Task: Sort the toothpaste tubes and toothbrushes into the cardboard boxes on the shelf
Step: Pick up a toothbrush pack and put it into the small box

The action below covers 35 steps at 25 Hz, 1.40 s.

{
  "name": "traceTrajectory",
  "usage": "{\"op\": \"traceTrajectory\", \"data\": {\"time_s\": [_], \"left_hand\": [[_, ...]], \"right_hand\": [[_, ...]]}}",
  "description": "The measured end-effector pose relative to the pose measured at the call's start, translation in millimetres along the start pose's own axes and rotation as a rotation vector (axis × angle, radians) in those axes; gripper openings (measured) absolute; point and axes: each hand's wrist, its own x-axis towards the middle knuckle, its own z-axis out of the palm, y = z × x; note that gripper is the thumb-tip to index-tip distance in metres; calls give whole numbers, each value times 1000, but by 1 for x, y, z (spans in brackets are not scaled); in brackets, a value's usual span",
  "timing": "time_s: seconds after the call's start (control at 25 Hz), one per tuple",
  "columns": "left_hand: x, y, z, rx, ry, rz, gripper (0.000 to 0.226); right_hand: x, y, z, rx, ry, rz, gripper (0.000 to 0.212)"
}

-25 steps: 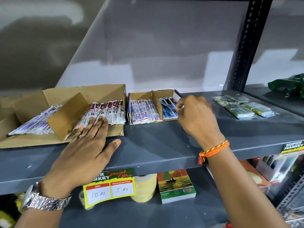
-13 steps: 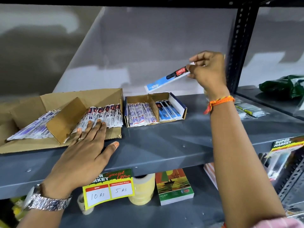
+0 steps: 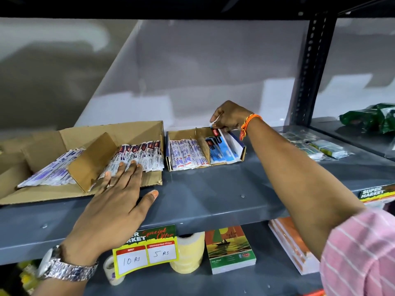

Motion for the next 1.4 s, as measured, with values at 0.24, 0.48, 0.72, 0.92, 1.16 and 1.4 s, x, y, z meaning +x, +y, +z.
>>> {"op": "traceTrajectory", "data": {"time_s": [0.24,0.48,0.72,0.92,1.16,1.4], "left_hand": [[-1,1,0,-3,38,2,89],[-1,1,1,3,49,9,90],[-2,0,1,0,61,17,87],[-2,0,2,3,64,28,86],[-2,0,1,2,15,24,89],[-3,2,-2,4,-9,22,88]], "right_hand": [[10,0,15,4,-35,-7,14],[10,-3,28,-288,37,-161,22],[-25,-22,16,-478,146,-310,13],[-97,-28,14,-651,-116,-318,23],[-137,-22,41,-786,-109,-293,19],[-140,-18,40,-758,-41,-316,24]]}}
